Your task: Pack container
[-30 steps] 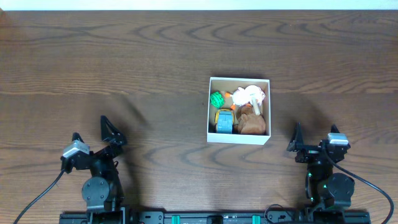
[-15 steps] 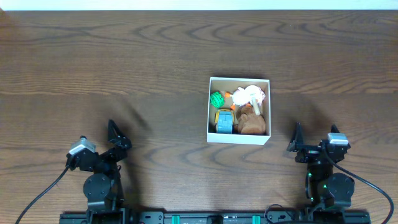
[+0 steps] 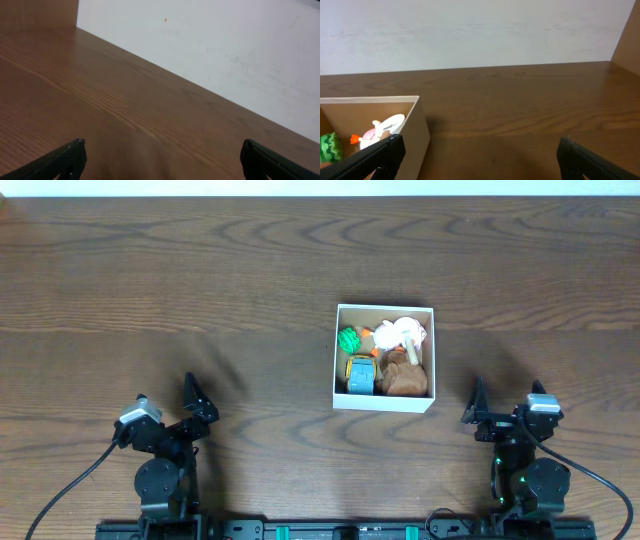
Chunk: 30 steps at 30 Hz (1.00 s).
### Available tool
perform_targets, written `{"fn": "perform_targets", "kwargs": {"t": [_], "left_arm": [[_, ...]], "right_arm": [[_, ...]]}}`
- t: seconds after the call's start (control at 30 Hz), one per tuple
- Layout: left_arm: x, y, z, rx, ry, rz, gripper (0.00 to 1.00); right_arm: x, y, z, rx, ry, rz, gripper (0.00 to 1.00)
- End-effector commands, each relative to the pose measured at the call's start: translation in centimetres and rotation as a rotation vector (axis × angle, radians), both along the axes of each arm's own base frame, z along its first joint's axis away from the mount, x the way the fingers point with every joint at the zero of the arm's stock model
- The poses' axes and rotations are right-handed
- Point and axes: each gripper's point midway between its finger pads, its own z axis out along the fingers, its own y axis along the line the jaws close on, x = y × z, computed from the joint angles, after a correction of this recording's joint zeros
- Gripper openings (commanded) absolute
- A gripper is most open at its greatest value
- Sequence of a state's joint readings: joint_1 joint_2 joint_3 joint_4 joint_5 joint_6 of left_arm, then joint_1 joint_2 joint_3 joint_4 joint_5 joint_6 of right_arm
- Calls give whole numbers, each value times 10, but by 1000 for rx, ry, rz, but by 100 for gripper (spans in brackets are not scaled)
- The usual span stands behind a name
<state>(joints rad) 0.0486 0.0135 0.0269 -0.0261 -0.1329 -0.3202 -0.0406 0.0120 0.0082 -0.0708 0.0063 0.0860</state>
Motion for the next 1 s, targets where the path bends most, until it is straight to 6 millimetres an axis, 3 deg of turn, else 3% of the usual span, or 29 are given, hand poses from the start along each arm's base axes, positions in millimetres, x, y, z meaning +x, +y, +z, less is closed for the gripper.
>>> {"fn": "perform_targets", "kwargs": {"t": [0.0,0.53,0.8,0.97], "left_arm": [[1,-4,-25,10,86,-24,98],[2,-5,-31,6,113,-32,98],[4,-26,-33,-12,116,-155,98],[4,-27,-33,-13,115,-157,98]], "right_arm": [[0,3,-1,-13,-1,16,99],[0,3,-1,-13,-1,16,99],[0,3,-1,-13,-1,16,99],[0,3,-1,-12,-1,16,99]]}}
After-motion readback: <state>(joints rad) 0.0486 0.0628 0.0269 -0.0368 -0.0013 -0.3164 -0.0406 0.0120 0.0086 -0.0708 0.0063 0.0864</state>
